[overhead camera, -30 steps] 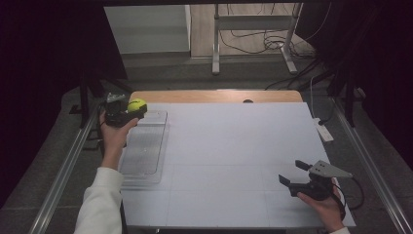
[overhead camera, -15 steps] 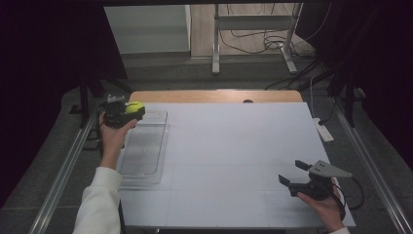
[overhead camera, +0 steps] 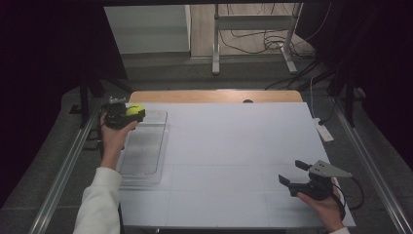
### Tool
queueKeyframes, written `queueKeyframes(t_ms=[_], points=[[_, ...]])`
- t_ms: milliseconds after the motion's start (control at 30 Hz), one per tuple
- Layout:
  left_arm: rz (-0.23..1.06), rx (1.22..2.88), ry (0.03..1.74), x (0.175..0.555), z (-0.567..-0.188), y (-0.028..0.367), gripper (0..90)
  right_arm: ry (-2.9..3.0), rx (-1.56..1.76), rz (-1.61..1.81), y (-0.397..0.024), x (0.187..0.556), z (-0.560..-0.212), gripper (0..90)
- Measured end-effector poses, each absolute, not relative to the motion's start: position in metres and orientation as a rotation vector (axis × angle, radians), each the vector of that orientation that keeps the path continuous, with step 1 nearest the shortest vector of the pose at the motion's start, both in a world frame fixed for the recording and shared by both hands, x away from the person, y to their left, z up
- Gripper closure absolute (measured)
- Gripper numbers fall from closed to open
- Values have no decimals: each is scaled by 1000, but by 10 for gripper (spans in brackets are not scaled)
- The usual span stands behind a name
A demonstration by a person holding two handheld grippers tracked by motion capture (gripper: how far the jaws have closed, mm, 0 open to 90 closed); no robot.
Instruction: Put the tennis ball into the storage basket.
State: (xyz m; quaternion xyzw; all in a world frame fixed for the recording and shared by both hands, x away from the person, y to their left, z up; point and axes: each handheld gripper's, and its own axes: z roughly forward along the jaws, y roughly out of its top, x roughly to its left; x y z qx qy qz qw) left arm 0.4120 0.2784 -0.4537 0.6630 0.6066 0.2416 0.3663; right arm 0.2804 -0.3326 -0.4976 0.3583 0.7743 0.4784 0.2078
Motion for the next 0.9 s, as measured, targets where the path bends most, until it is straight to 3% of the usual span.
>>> queueKeyframes(t_ms=[900], points=[[584, 1819, 1621, 426, -475, 274, 270, 2157, 1000, 1329, -333, 281, -498, 125]])
